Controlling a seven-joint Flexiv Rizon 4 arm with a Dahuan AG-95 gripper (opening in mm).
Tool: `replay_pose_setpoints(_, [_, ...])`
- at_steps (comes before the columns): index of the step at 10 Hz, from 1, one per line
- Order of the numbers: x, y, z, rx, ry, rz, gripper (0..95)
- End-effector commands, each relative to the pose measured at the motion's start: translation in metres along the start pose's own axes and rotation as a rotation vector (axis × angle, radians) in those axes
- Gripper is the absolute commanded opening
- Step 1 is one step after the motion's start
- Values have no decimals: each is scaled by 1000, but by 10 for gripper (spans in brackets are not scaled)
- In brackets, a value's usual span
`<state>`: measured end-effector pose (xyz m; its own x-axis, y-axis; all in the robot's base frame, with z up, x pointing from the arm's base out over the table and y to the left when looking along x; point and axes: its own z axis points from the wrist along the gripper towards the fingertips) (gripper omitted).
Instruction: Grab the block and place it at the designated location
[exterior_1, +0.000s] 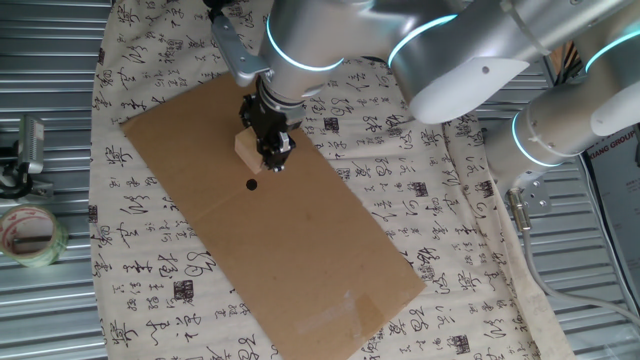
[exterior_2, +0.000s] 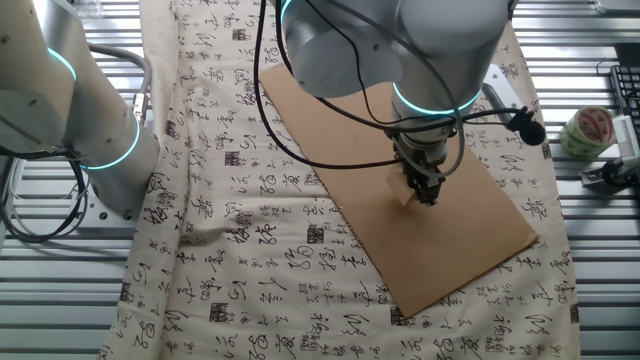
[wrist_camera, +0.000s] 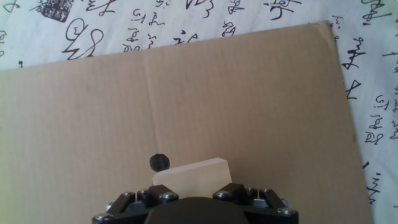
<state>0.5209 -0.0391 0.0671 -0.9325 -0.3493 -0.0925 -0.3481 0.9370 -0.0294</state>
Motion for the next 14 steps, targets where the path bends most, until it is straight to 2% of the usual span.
replay_pose_setpoints(1, [0,0,0,-2,-2,-1,0])
replay_pose_setpoints(10, [0,0,0,-17,-15,-36,0])
replay_pose_setpoints(12, [0,0,0,-38,-21,-90,0])
replay_pose_setpoints(14, [0,0,0,-45,-14,-140,0])
